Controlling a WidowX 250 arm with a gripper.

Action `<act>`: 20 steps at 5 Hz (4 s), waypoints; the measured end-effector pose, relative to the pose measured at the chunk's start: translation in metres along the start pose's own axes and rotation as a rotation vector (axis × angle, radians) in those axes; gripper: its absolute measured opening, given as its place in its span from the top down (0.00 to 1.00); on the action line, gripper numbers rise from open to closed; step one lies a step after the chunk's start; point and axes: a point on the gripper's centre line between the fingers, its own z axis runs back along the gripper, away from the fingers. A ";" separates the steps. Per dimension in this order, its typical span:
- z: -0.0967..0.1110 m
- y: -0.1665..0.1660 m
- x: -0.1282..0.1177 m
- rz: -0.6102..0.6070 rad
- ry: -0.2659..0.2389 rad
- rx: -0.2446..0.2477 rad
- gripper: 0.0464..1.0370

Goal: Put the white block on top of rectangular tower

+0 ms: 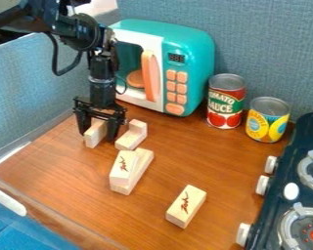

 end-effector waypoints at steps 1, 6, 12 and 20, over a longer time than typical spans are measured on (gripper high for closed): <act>-0.003 0.002 -0.001 0.008 -0.003 -0.002 0.38; 0.062 -0.020 -0.068 0.059 -0.050 0.064 0.74; 0.048 -0.090 -0.092 -0.013 -0.008 -0.034 0.74; 0.030 -0.098 -0.085 0.014 0.006 -0.014 0.74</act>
